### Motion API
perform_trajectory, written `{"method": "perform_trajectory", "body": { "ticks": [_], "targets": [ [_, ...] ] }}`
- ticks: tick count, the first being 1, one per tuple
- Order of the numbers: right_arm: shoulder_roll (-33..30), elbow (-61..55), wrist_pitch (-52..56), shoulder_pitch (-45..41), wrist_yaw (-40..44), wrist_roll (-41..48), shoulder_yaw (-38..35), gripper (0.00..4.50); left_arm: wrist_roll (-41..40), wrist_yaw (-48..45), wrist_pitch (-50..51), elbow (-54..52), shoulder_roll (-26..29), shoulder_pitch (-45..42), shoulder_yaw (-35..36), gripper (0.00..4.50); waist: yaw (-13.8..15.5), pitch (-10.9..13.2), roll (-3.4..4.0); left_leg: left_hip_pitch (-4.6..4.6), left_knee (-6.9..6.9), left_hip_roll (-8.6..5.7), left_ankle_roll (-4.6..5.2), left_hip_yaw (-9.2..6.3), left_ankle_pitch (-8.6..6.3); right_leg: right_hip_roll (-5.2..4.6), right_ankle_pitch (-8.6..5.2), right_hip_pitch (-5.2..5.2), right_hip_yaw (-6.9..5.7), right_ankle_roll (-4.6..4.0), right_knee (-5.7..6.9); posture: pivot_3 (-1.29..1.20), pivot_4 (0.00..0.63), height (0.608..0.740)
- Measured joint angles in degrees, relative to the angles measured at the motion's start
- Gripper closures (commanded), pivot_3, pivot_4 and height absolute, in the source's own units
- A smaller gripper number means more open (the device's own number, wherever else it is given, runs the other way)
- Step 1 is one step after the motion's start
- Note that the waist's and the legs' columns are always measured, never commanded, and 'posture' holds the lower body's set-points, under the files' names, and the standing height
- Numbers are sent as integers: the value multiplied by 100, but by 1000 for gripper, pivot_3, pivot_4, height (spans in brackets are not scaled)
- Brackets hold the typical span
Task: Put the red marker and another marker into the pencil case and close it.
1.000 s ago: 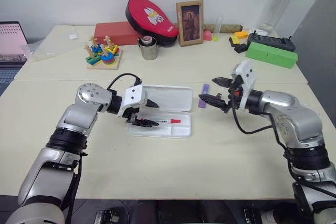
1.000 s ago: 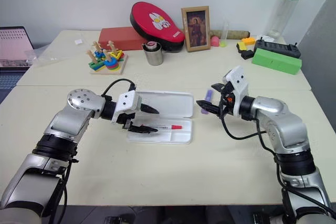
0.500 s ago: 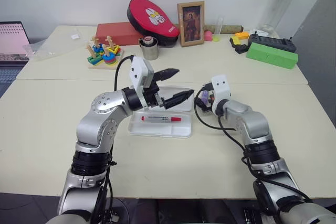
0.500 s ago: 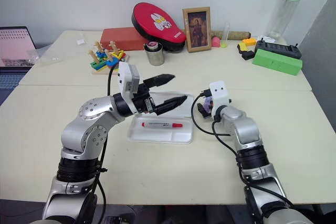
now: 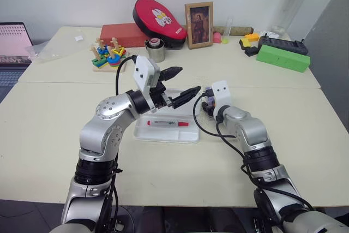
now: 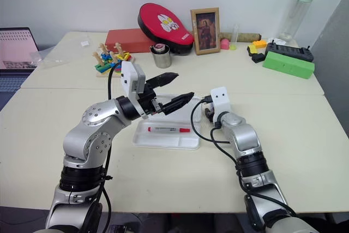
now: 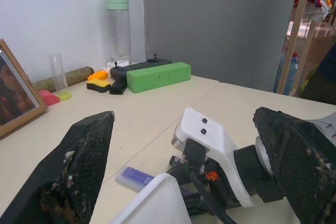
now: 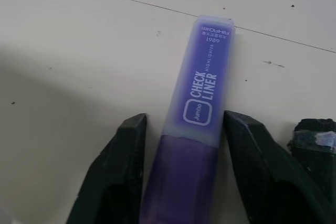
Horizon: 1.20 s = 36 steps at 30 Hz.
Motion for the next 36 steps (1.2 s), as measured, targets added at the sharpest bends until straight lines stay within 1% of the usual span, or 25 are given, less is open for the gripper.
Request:
{"method": "perform_trajectory", "body": {
  "ticks": [1,2,6,9,13,15,18,20,21,22,23,25,27,30,31,32,36],
  "targets": [
    [0,0,2,0,1,0,0,3289,0,4,0,0,0,-2,0,0,4,0,0,0,0,0,0,0,0,0,0,0,0,0,0,0,150,740],
    [-1,0,6,0,1,0,-12,3390,0,10,0,0,0,-4,0,0,8,0,0,0,0,-1,0,-1,0,0,0,1,0,0,0,0,150,740],
    [-9,-3,5,0,-8,0,-84,3387,0,37,-3,0,0,-5,0,0,10,0,0,0,0,-1,0,-1,0,-1,0,1,-1,0,-1,0,150,740],
    [8,1,-12,1,-104,68,-365,3387,0,95,-11,1,29,-5,10,0,11,0,0,-1,0,-1,0,0,0,-1,0,-1,0,0,-1,0,150,740],
    [-218,-1,-331,-76,-30,125,-658,3387,-30,86,-9,1,220,7,156,0,-7,1,2,-2,-6,0,0,3,0,0,0,-9,2,0,-1,0,150,740],
    [-432,-82,-745,-241,401,312,-767,3387,-160,-30,29,-82,463,106,323,0,-57,2,2,-2,-10,1,0,9,0,0,0,-10,7,0,-2,0,150,740],
    [-706,-493,-1412,-395,1364,742,-835,3387,-438,-426,154,-473,1080,656,629,0,-168,3,4,-1,-22,3,1,10,-1,0,-1,-11,8,-1,-14,0,150,740],
    [-809,-1064,-1381,-450,2209,1451,-912,3387,-536,-777,162,-784,1610,1315,896,0,-216,4,6,1,-40,8,1,10,-1,2,-4,-12,8,-5,-24,0,150,740],
    [-853,-1251,-1268,-471,2479,1700,-889,3387,-532,-890,140,-881,1813,1584,1019,0,-242,5,7,2,-47,11,1,12,-1,3,-4,-15,9,-6,-28,0,150,740],
    [-1017,-1603,-1056,-527,2993,2083,-768,3387,-500,-1114,97,-932,2137,2114,1274,0,-240,6,9,7,-67,11,0,10,0,1,-6,-12,3,-10,-36,0,150,740],
    [-1184,-1784,-942,-552,3294,2206,-595,3387,-448,-1228,47,-943,2311,2433,1420,0,-230,6,9,7,-73,12,0,9,0,1,-6,-12,2,-11,-39,0,150,740],
    [-1501,-2022,-773,-551,3836,2238,-50,3387,-340,-1430,-78,-983,2557,3029,1759,0,-187,6,9,10,-74,12,0,8,0,-1,-11,-13,-3,-19,-40,0,150,740],
    [-1564,-2058,-671,-505,4200,2152,642,3387,-272,-1605,-173,-1040,2731,3607,2157,0,-175,5,7,10,-75,13,0,10,0,-1,-17,-15,-2,-30,-40,0,150,740],
    [-1357,-1692,-706,-509,4314,1665,1630,3387,-296,-1749,-185,-1263,2762,4329,2745,0,-145,4,6,9,-74,13,-1,14,1,-2,-19,-19,0,-31,-43,0,150,740],
    [-1335,-1605,-737,-526,4314,1585,1748,3387,-305,-1753,-183,-1315,2760,4420,2800,0,-144,4,4,9,-74,12,-2,14,1,-4,-19,-20,-1,-31,-43,0,150,740],
    [-1276,-1326,-844,-564,4312,1296,2075,3387,-344,-1747,-143,-1497,2728,4669,2958,0,-122,3,0,8,-74,10,-4,18,2,-8,-19,-22,0,-31,-45,0,150,740],
    [-981,-646,-1063,-603,4286,768,2576,3387,-444,-1618,-70,-1939,2483,5210,3238,0,-138,-1,-8,8,-77,11,-4,21,2,-7,-19,-23,2,-31,-45,0,150,740]
  ]
}}
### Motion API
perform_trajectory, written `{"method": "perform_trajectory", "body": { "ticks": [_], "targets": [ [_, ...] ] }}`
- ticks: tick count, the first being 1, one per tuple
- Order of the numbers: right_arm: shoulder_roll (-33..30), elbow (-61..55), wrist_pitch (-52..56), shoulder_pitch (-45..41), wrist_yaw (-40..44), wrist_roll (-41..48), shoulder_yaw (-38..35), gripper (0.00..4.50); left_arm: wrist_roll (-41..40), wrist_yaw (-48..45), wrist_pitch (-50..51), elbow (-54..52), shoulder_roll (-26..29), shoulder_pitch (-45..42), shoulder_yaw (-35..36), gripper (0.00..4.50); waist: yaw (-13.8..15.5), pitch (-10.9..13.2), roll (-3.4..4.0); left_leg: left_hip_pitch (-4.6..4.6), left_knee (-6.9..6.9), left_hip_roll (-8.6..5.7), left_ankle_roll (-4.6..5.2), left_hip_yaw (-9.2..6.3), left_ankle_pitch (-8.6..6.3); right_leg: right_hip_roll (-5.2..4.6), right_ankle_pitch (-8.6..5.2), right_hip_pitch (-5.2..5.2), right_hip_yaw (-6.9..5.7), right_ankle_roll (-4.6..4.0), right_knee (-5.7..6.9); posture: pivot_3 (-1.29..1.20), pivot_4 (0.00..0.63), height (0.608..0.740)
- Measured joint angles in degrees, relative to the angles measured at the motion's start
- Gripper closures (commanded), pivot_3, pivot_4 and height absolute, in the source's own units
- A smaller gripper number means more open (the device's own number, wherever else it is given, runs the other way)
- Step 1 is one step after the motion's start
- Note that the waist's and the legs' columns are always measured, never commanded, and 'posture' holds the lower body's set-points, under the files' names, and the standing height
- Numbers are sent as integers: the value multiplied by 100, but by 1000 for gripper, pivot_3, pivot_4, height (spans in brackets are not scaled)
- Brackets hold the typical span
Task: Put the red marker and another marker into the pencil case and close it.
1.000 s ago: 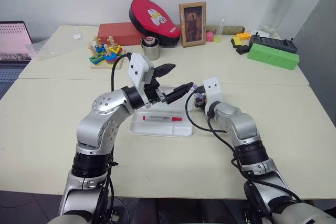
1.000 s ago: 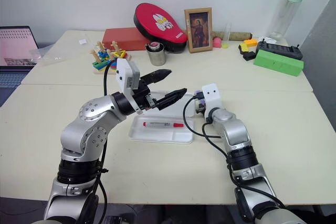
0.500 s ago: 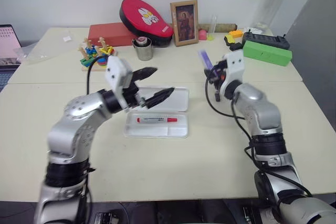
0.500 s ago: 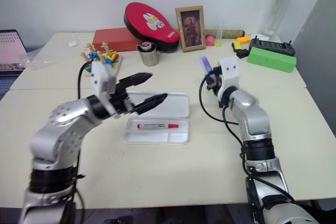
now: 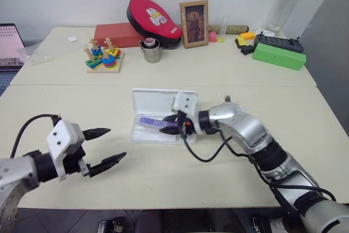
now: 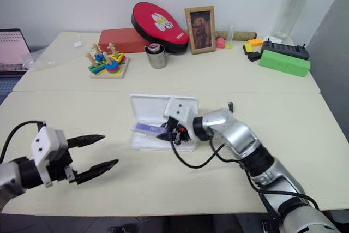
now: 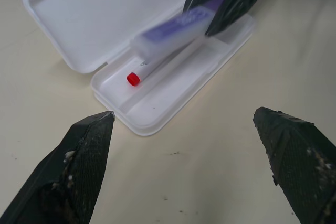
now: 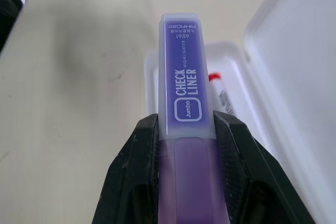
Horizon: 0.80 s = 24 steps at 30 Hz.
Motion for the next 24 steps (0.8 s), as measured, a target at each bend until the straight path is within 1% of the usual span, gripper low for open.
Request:
{"method": "perform_trajectory", "body": {
  "ticks": [4,11,13,14,16,17,19,20,21,23,24],
  "targets": [
    [249,446,-169,-113,14,-345,159,3387,-108,140,62,-300,-154,306,138,0,-3,0,0,0,-1,1,0,-3,0,1,0,0,-3,0,4,0,150,740],
    [361,616,-306,-181,167,-650,189,3387,-216,360,117,-496,-175,397,145,0,-8,-1,-2,1,-1,1,0,-4,0,2,0,0,-3,-1,3,0,150,740],
    [376,618,-342,-181,230,-676,189,2685,-222,395,124,-513,-178,401,145,0,-11,-1,-2,1,-1,1,0,-3,0,2,0,0,-3,-1,4,0,150,740],
    [387,618,-351,-181,259,-696,189,2540,-227,427,130,-520,-178,396,145,0,-12,-1,-2,1,-1,1,0,-4,0,2,0,0,-3,-1,4,0,150,740],
    [413,618,-380,-181,276,-716,187,2022,-230,493,143,-524,-177,373,144,0,-11,-1,-2,1,-1,1,0,-3,0,2,0,0,-3,0,3,0,150,740],
    [422,620,-406,-181,284,-721,186,1676,-231,504,150,-524,-177,354,142,0,-12,-1,-2,1,-1,1,0,-3,0,2,0,0,-3,0,4,0,150,740],
    [458,643,-467,-181,301,-717,165,1127,-231,532,181,-523,-174,285,124,0,-11,-1,-2,1,-1,1,0,-4,0,2,0,0,-3,0,4,0,150,740],
    [493,647,-475,-181,309,-708,127,920,-231,552,193,-523,-172,238,116,0,-11,-1,-2,1,-1,1,0,-4,0,2,0,1,-4,0,4,0,150,740],
    [525,647,-488,-183,312,-701,80,544,-231,569,199,-523,-167,196,114,0,-12,-1,-2,1,-1,1,0,-4,0,2,0,1,-3,0,4,0,150,740],
    [596,649,-635,-189,310,-649,-95,106,-231,602,212,-522,-139,111,87,0,-12,-1,-2,1,-1,1,0,-5,0,2,0,2,-4,0,5,0,150,740],
    [648,643,-713,-191,317,-604,-231,38,-232,612,218,-519,-131,63,45,0,-13,-1,-2,1,-1,1,0,-4,0,2,0,2,-4,0,5,0,150,740]
  ]
}}
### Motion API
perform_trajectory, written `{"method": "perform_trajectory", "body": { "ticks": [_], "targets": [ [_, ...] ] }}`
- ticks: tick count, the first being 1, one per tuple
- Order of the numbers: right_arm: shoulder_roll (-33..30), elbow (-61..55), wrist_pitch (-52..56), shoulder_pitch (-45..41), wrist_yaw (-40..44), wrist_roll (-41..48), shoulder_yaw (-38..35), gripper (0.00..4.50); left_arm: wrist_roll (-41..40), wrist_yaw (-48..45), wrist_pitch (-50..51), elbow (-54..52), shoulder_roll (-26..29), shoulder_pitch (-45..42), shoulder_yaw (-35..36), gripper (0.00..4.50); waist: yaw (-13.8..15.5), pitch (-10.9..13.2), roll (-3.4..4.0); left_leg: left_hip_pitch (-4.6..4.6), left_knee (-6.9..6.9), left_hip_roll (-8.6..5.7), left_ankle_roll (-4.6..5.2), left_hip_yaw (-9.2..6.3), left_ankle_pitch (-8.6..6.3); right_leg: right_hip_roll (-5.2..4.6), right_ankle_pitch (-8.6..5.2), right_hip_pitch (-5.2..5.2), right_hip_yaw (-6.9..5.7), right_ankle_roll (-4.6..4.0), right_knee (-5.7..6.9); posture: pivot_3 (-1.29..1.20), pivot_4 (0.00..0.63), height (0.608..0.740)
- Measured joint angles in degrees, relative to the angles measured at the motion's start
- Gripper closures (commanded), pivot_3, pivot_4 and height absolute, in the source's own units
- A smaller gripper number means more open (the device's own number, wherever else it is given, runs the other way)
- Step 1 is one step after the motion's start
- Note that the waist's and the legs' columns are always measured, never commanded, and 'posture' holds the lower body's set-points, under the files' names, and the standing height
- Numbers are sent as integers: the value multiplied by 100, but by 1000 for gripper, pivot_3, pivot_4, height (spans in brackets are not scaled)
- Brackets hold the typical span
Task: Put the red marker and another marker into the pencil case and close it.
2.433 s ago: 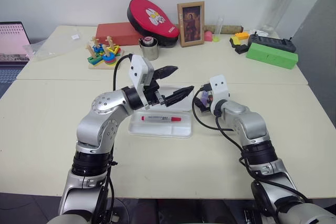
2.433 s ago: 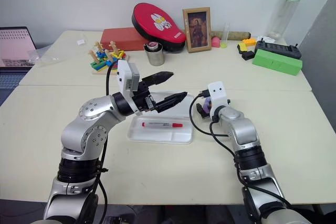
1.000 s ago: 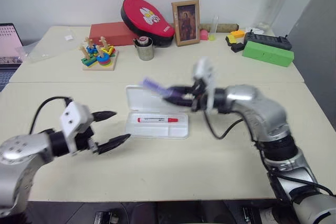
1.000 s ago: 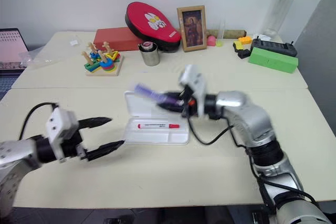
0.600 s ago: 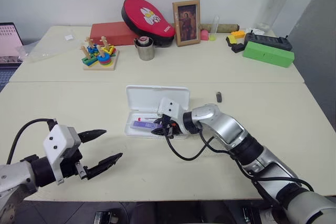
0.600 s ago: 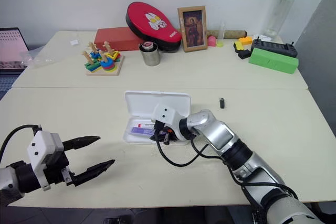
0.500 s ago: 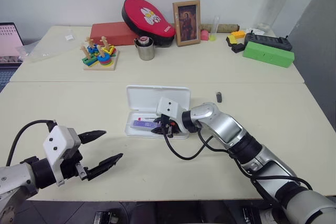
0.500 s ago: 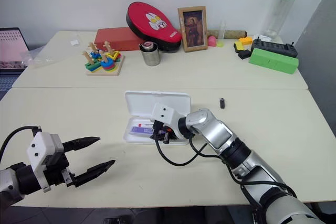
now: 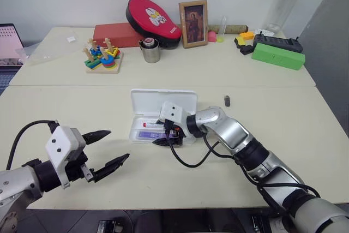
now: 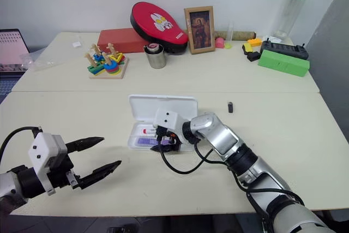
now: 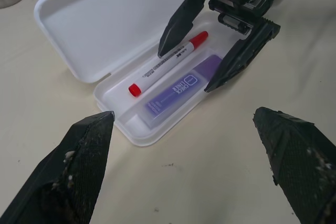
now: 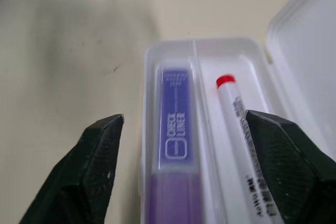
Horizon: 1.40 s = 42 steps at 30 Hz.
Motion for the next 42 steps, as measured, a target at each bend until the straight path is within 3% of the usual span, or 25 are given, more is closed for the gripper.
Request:
{"method": "perform_trajectory", "body": {
  "ticks": [6,12,19,27,31,42],
  "targets": [
    [-39,-540,155,-181,175,1264,-1579,38,-230,360,145,57,-80,-1270,-778,0,94,0,0,0,5,-5,-3,-19,2,-1,2,14,-15,3,3,0,150,740],
    [-709,-605,762,-274,-1323,1231,-2979,38,-49,1037,372,580,-777,-3194,-2393,0,189,-7,-11,-3,9,-10,-5,-24,4,-2,5,17,-18,6,0,0,150,740],
    [-784,-664,1850,443,-3058,580,-3226,38,326,1226,225,1282,-1555,-4280,-3525,0,120,-7,-6,-2,-3,-6,-5,-19,4,2,3,8,-12,1,4,0,150,740],
    [-607,-553,2235,1052,-3945,30,-2957,38,868,1116,-385,2126,-1913,-4955,-3915,0,135,-7,-6,-2,5,-11,-5,-19,5,-1,4,13,-12,3,8,0,150,740],
    [-568,-480,2152,1088,-4069,-51,-2967,704,974,1081,-515,2363,-1937,-5077,-3920,0,136,-7,-6,-2,5,-11,-5,-21,5,-1,4,15,-14,3,8,0,150,740],
    [-393,-465,2262,1067,-4212,17,-3201,3400,1071,1017,-743,2556,-2009,-5112,-3894,0,155,-7,-6,-2,7,-11,-8,-26,7,-2,5,19,-19,4,8,0,150,740]
  ]
}}
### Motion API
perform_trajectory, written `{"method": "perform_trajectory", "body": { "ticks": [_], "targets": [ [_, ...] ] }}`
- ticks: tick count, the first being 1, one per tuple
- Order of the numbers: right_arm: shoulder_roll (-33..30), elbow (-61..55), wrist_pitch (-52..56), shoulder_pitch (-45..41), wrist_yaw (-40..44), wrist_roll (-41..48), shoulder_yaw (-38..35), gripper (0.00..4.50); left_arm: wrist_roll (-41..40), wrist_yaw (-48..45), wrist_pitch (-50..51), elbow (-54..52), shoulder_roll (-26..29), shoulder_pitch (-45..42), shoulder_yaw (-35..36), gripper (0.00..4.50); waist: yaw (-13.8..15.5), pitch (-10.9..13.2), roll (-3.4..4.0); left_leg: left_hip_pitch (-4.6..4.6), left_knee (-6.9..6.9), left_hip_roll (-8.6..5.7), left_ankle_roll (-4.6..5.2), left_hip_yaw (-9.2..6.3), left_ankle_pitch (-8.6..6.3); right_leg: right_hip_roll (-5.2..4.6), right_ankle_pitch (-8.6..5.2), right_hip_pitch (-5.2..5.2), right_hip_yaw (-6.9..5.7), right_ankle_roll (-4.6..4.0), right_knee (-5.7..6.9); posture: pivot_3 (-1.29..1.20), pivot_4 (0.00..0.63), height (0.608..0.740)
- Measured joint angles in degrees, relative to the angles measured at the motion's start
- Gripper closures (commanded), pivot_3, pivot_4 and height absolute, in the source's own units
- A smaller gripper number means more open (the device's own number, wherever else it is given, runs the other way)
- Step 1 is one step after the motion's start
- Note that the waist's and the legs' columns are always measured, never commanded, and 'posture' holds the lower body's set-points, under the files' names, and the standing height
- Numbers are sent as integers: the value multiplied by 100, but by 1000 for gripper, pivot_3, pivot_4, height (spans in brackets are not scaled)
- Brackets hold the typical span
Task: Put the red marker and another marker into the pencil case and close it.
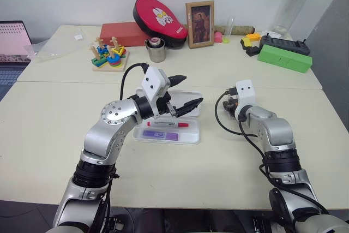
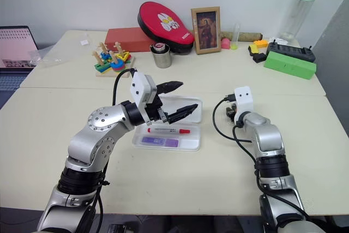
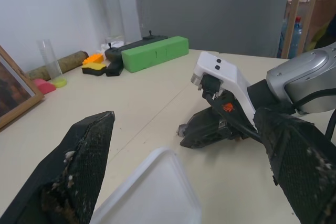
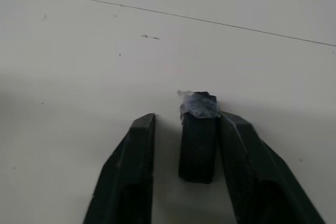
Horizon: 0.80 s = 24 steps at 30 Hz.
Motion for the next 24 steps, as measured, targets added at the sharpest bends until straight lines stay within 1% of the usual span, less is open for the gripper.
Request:
{"method": "perform_trajectory", "body": {
  "ticks": [3,7,8,9,11,13,15,16,17,18,21,24],
  "targets": [
    [8,0,49,-9,-24,54,-126,4137,19,19,-20,22,-26,-6,15,0,0,0,0,0,0,0,0,0,0,0,0,0,0,0,0,0,150,740],
    [72,18,-49,-47,30,280,-459,4193,24,3,-36,28,-31,-16,29,0,-7,0,0,0,-1,0,0,0,0,0,0,-1,0,0,0,0,150,740],
    [70,17,-146,-93,169,400,-503,4193,15,-51,-50,23,-12,-11,44,0,-8,0,0,0,-1,0,0,0,0,0,0,-1,-1,0,0,0,150,740],
    [25,-76,-389,-146,567,608,-458,4193,-55,-253,-53,-27,151,47,60,0,-45,1,2,0,-3,1,0,1,0,1,0,-4,0,0,0,0,150,740],
    [-29,-294,-575,-157,948,786,-418,4193,-123,-447,-51,-90,334,154,97,0,-80,2,4,0,-7,2,0,0,0,1,0,-5,0,0,1,0,150,740],
    [-205,-886,-762,-147,1785,1264,-219,4193,-270,-824,-37,-227,766,498,273,0,-159,4,8,0,-12,4,0,0,0,2,-2,-6,0,-1,-2,0,150,740],
    [-473,-1499,-765,-68,2542,1689,38,4193,-408,-1138,-17,-317,1087,757,438,0,-165,4,8,-1,-12,5,0,-6,0,2,-3,-2,-7,-2,-6,0,150,740],
    [-688,-1864,-756,38,3040,1920,317,4193,-503,-1344,15,-374,1339,937,561,0,-162,4,8,0,-11,5,0,-10,0,2,-4,0,-11,-2,-7,0,150,740],
    [-800,-2010,-741,94,3248,1988,493,4193,-540,-1433,31,-402,1479,1036,632,0,-161,4,8,0,-10,5,0,-12,0,2,-4,1,-12,-3,-6,0,150,740],
    [-981,-2128,-746,158,3545,1999,842,4193,-563,-1606,19,-463,1720,1236,745,0,-161,4,8,0,-9,4,0,-12,0,2,-4,1,-13,-3,-5,0,150,740],
    [-1217,-2152,-759,299,3928,1912,1503,4193,-562,-1860,-7,-467,2046,1581,909,0,-158,5,9,1,-6,4,0,-12,0,1,-4,0,-13,-2,-4,0,150,740],
    [-1378,-2094,-991,313,4175,1586,2169,4193,-551,-1998,-6,-468,2263,1832,992,0,-142,5,8,1,-2,4,0,-12,1,2,-5,2,-12,-1,-5,0,150,740]
  ]
}}
